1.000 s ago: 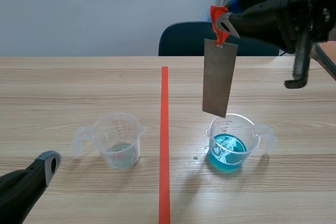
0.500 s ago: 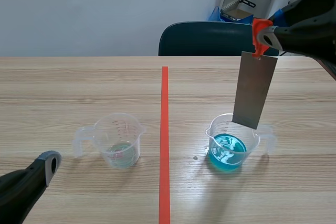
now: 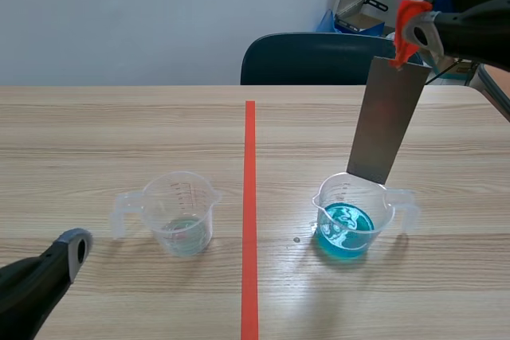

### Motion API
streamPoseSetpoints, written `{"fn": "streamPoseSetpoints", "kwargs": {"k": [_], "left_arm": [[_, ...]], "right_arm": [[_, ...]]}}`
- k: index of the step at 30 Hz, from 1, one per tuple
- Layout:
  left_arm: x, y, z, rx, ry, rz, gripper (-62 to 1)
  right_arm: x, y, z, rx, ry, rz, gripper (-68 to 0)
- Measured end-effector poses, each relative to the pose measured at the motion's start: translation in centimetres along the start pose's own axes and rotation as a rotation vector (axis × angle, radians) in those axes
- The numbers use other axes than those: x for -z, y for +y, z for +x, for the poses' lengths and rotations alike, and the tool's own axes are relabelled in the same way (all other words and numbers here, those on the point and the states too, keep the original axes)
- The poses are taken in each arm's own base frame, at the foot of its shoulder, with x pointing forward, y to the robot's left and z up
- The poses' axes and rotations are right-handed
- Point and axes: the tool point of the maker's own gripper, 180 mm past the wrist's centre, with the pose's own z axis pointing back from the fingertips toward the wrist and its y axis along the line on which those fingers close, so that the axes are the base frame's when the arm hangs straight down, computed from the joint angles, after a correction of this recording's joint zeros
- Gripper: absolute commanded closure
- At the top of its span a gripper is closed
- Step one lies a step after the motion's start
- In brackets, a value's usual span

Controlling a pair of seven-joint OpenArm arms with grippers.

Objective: Do the redox reaction experiment

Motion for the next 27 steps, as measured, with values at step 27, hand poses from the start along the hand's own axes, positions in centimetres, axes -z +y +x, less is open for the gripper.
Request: {"fn": "streamPoseSetpoints", "kwargs": {"k": [27], "left_arm": [[0.0, 0.0, -0.01, 0.0, 0.0, 0.0, -62.3]], "right_arm": [[0.0, 0.0, 0.2, 0.0, -0.011, 0.0, -0.8]]}}
